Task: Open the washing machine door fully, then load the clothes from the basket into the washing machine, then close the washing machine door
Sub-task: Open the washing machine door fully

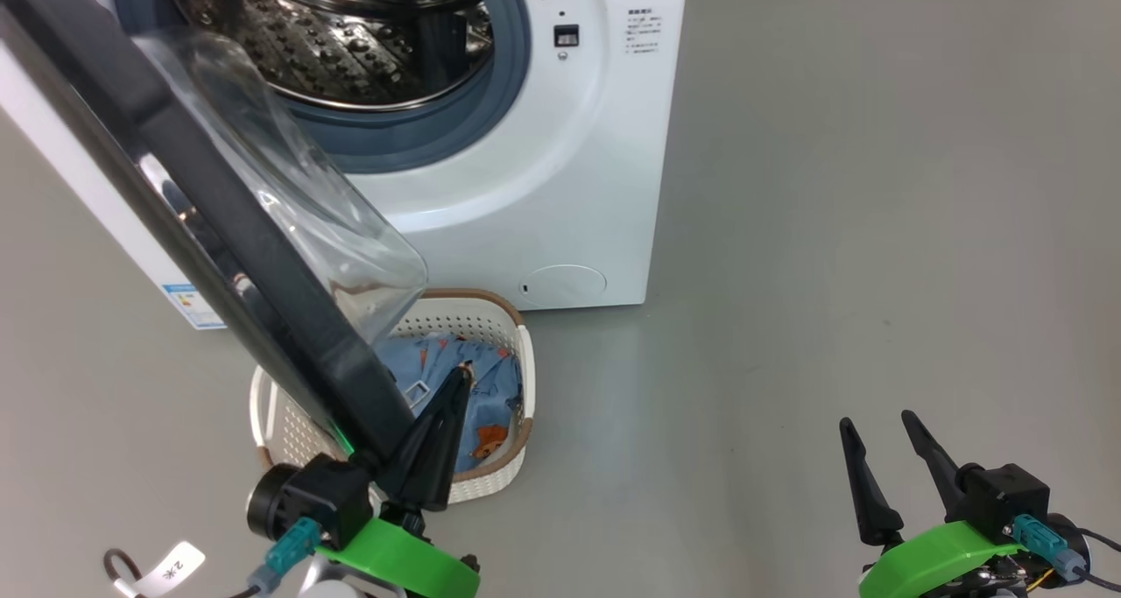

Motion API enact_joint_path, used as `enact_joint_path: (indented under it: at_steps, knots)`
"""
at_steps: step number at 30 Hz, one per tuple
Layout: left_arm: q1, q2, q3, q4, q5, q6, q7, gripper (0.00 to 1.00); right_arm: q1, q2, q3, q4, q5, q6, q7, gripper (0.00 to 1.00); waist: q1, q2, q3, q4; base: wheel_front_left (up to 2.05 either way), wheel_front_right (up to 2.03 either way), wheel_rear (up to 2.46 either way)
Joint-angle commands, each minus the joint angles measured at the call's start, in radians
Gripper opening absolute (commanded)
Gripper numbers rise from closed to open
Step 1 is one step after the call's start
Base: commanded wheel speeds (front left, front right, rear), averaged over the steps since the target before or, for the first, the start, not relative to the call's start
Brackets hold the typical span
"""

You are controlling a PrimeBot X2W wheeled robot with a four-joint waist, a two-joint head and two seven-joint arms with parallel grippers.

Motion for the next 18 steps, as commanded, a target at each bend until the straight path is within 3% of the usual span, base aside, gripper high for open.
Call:
enact_joint_path:
  at_steps: [1, 18]
  knots:
    - [-0.011, 0.023, 0.050, -0.025, 0.002, 0.010, -0.005, 0.00, -0.029, -0.002, 0.028, -0.019, 0.004, 0.006, -0.012, 1.00, 0.0000, 0.0000, -0.004, 0.011, 0.00, 0.00, 0.00]
    - [0.039, 0.023, 0.047, -0.049, 0.020, 0.023, -0.005, 0.00, -0.019, 0.001, 0.019, -0.018, 0.011, 0.006, -0.012, 1.00, 0.0000, 0.0000, -0.016, 0.068, 0.00, 0.00, 0.00]
